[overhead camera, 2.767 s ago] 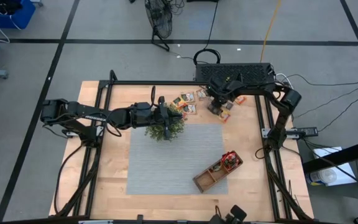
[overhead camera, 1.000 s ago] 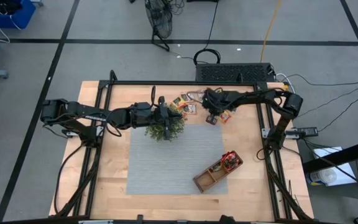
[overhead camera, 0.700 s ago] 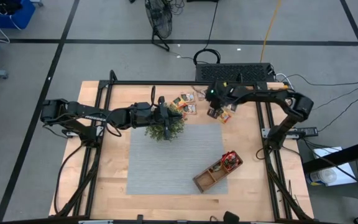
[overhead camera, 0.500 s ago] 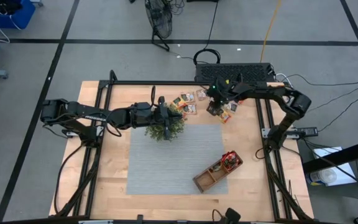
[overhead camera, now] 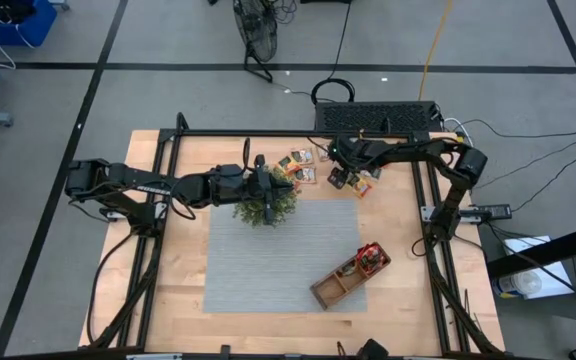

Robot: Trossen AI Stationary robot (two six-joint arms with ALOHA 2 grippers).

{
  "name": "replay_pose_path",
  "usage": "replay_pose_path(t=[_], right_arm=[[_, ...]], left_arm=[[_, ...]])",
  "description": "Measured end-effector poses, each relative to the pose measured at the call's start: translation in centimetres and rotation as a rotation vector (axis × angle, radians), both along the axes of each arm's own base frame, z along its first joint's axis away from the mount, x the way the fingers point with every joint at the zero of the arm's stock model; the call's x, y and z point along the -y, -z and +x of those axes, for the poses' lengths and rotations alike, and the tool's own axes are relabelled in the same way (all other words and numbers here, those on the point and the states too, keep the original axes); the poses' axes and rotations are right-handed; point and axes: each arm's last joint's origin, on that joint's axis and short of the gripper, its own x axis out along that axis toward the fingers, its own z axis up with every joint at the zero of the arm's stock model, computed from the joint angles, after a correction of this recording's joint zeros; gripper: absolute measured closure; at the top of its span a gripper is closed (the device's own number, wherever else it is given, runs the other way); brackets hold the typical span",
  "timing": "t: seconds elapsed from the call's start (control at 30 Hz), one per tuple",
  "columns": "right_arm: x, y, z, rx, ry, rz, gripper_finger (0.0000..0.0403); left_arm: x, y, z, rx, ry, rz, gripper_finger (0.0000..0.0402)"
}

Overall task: Pick & Place Tea
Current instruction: Put the apple tea sachet into the brown organizer

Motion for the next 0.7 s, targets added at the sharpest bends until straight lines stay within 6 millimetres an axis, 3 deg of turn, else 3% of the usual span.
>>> replay_pose_path(t=[0.4, 0.7], right_arm=[[-1.6, -0.4, -1.9, -0.275, 0.073, -0.070, 0.0149], [-1.6, -1.7, -2.2, -0.262, 0.097, -0.118, 0.0149]], left_arm=[[0.0, 0.0, 0.0, 0.000, 0.000, 0.000, 0.0366], [0.0, 0.0, 0.0, 0.001, -0.001, 0.000, 0.0366]])
